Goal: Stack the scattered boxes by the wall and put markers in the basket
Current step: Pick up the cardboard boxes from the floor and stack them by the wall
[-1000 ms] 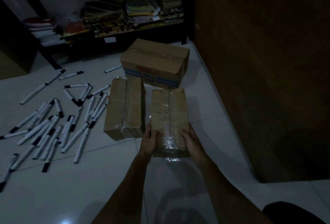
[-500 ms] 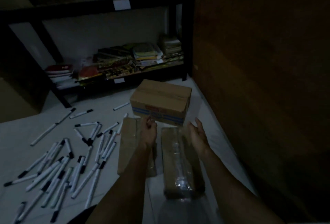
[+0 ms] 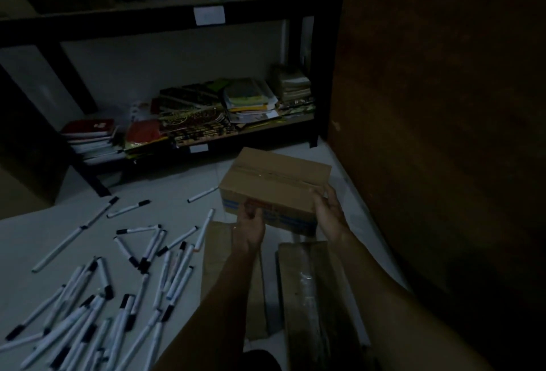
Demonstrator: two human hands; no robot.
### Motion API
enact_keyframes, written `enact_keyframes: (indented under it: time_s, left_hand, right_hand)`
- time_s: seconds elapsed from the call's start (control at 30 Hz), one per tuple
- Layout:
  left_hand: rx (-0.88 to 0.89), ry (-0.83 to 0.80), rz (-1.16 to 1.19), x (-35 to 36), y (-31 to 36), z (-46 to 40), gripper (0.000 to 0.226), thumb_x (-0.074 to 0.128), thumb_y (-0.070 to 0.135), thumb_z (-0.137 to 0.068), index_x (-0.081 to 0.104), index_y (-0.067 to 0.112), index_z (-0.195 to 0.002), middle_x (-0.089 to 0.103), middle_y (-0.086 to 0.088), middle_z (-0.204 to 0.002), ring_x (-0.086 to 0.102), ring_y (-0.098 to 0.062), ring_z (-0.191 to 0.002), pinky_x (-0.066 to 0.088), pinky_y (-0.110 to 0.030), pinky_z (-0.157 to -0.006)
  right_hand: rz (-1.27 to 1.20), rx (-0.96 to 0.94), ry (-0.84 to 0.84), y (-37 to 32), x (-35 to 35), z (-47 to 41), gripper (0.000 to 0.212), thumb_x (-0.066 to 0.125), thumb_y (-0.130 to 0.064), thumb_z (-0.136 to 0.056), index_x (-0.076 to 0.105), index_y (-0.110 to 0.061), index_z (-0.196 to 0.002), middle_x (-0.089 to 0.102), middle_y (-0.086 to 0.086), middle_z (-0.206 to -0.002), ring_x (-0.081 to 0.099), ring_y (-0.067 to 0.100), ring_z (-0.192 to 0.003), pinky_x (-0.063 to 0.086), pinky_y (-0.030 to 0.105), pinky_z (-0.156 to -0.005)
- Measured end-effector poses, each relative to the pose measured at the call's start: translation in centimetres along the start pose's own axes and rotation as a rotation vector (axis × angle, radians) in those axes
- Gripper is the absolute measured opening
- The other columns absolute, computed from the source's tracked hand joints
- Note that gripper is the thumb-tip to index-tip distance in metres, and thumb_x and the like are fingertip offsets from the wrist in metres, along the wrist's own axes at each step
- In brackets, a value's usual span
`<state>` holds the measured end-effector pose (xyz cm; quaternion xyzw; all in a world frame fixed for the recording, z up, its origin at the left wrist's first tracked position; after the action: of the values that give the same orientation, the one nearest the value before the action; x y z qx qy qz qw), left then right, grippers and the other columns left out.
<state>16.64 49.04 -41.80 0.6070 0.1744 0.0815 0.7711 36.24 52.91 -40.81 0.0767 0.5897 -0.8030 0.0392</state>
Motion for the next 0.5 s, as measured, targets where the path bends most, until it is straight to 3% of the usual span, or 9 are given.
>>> enact_keyframes:
  time_s: [0.07,0.13,0.27,0.5]
  left_hand:
    - [0.0,0.025,0.049,1.8,-0.9,-1.4,0.049,0.047,0.014,-0.101,0.033,0.01,-0.148,0.05,-0.014,-0.142,0.047,-0.031,-0.131,0.04,-0.04,-0.109]
    - [-0.015,0.057,0.077,3.3,-1.6,-2.6,0.053,0.048,0.014,-0.1,0.03,0.011,-0.15,0.05,-0.014,-0.143,0.046,-0.031,-0.132,0.038,-0.046,-0.111]
    - [-0.054,0.181,0.152,5.6,-3.1,-5.4,0.065,0.05,0.016,-0.1,0.015,0.01,-0.154,0.034,-0.012,-0.154,0.037,-0.029,-0.139,0.031,-0.041,-0.116]
    - [-0.148,0.462,0.076,7.1,-4.4,-10.3,0.081,0.056,0.03,-0.097,0.002,0.015,-0.156,0.009,-0.011,-0.162,0.018,-0.028,-0.147,0.018,-0.036,-0.118]
  right_hand:
    - [-0.017,-0.014,-0.026,0.8,-0.1,-2.4,0.059,0.049,-0.052,-0.098,0.028,-0.036,-0.151,0.042,-0.002,-0.151,0.045,0.022,-0.133,0.037,0.039,-0.111]
    - [0.009,-0.019,-0.054,1.3,-0.3,-4.6,0.063,0.05,-0.052,-0.097,0.025,-0.035,-0.153,0.045,-0.008,-0.144,0.046,0.015,-0.128,0.036,0.031,-0.104]
    - [0.122,-0.03,-0.104,1.7,-0.7,-9.9,0.068,0.051,-0.056,-0.094,0.024,-0.036,-0.153,0.047,-0.013,-0.12,0.044,0.009,-0.111,0.035,0.026,-0.095]
    - [0.207,-0.122,-0.225,0.8,2.1,-18.6,0.059,0.06,-0.044,-0.094,0.038,-0.034,-0.148,0.048,-0.005,-0.145,0.048,0.013,-0.128,0.041,0.031,-0.106]
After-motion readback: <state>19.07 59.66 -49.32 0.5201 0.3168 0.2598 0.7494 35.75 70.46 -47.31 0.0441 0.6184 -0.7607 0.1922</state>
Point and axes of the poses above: each hand's wrist, its own z-axis away from the middle knuckle, its own x-axis out of the palm, y = z × x, the point moved 6 cm from there along -z, towards the middle knuckle
